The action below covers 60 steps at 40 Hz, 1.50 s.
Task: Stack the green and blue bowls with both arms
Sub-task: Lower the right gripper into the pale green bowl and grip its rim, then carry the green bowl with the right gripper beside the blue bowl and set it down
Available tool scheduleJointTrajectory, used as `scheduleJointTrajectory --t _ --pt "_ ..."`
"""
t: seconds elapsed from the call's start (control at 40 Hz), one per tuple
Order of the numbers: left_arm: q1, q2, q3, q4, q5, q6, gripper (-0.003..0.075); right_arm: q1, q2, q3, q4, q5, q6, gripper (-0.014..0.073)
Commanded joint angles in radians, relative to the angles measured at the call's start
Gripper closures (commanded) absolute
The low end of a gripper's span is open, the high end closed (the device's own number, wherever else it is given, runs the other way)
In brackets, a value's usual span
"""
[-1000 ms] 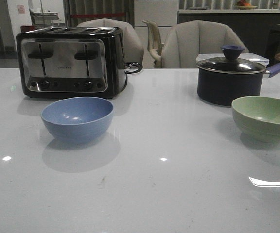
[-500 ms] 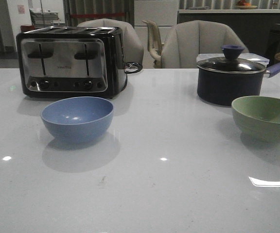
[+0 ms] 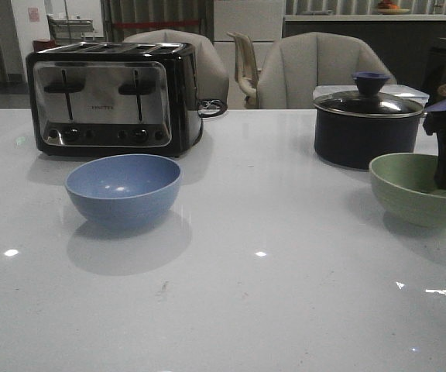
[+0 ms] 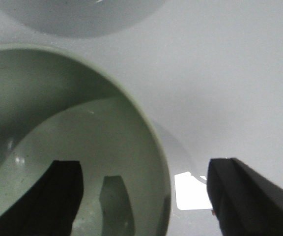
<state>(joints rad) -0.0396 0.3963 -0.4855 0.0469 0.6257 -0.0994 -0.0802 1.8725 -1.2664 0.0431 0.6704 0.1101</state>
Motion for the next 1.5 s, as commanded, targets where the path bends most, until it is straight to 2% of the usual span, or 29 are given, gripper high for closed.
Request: scheduleJointTrajectory --t 0.0,0.2,0.28,0.53,0.72,0.93,1.18,1.48 --pt "0.001 0.013 -0.028 0.004 -0.077 -0.005 0.0064 -0.006 -0.040 -0.038 0.001 -0.026 -0.013 0.0026" --pt "0.001 0.013 -0.028 0.004 -0.077 -0.005 0.0064 -0.006 -0.040 -0.038 0.000 -0.025 -0.022 0.0315" --pt "0.001 0.013 -0.028 0.004 -0.077 -0.005 0.0064 -0.006 -0.040 -0.038 0.000 -0.025 -0.022 0.0396" --pt "0.001 0.013 -0.028 0.004 -0.110 -0.005 0.0064 0.005 -0.062 -0.038 0.001 -0.011 -0.086 0.0555" --pt "0.001 0.013 -0.028 0.004 -0.113 -0.005 0.0064 0.087 -0.162 -0.038 0.004 0.030 -0.122 0.0559" --pt "0.001 0.013 -0.028 0.004 -0.113 -0.005 0.0064 0.249 -0.241 -0.038 0.076 0.047 -0.156 0.0559" --pt "0.001 0.013 -0.028 0.004 -0.131 -0.005 0.0064 0.412 -0.204 -0.038 0.207 0.027 -0.196 0.0559" --pt "0.001 0.013 -0.028 0.004 -0.131 -0.005 0.0064 0.492 -0.081 -0.038 0.247 -0.003 -0.196 0.0559"
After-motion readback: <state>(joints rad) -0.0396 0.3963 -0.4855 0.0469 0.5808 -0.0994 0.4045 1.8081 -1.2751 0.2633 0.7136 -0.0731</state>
